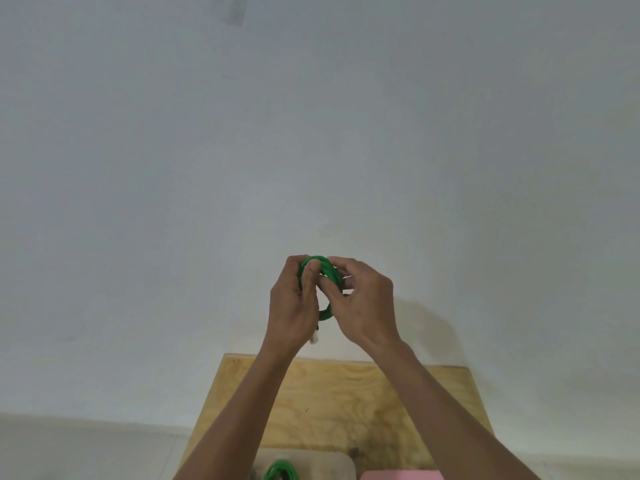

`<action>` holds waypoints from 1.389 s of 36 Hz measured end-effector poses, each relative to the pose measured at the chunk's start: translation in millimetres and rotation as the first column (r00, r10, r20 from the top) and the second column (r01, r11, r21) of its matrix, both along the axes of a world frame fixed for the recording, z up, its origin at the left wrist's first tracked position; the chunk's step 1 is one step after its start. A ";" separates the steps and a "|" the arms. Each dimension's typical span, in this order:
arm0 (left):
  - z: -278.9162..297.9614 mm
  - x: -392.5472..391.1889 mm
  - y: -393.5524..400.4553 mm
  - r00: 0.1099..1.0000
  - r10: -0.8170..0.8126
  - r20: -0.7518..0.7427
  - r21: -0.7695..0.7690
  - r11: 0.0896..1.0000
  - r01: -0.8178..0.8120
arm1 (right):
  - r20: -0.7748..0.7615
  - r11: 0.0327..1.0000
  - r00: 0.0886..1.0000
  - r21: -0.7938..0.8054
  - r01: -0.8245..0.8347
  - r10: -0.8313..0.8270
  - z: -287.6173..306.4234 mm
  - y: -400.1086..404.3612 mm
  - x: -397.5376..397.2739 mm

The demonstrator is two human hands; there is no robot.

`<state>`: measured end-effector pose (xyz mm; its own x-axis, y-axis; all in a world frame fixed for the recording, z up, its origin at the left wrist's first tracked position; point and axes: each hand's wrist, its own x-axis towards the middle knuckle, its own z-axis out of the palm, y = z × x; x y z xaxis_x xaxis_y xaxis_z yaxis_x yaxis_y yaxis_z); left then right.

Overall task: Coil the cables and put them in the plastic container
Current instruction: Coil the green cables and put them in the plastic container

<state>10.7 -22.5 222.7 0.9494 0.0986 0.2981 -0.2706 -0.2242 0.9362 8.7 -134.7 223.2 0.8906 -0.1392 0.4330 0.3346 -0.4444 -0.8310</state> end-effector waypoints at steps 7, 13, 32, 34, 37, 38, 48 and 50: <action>-11.1 -2.4 3.4 1.000 0.022 -0.004 0.091 0.996 -0.021 | -0.102 0.997 0.995 -0.073 -0.019 0.012 1.9 -1.8 -0.2; -21.4 -3.1 7.3 0.999 0.005 -0.052 0.022 1.000 -0.004 | 0.004 0.979 0.998 -0.194 0.062 -0.063 -11.4 11.8 -0.6; -57.9 -9.6 63.2 0.981 -0.058 -0.183 -0.067 0.997 0.047 | -0.110 0.990 0.984 0.010 0.140 -0.138 -51.6 55.4 -18.6; -64.2 -11.5 72.1 0.979 -0.066 -0.193 -0.049 0.997 0.057 | -0.131 0.988 0.980 0.011 0.153 -0.150 -58.1 62.0 -22.4; -75.6 -16.4 84.4 0.973 -0.097 -0.207 -0.035 0.995 0.092 | -0.173 0.986 0.971 0.002 0.166 -0.163 -70.4 71.1 -29.1; -80.2 -17.8 88.1 0.970 -0.110 -0.218 -0.034 0.994 0.105 | -0.186 0.985 0.968 -0.006 0.171 -0.169 -75.2 73.5 -31.3; -169.6 -39.3 123.2 0.969 -0.037 -0.244 0.282 0.953 0.107 | -0.359 0.965 0.895 -0.088 0.248 -0.263 -137.9 72.6 -72.3; -194.9 -49.6 132.7 0.963 0.008 -0.268 0.362 0.928 0.093 | -0.406 0.963 0.873 -0.108 0.249 -0.271 -154.2 67.1 -82.7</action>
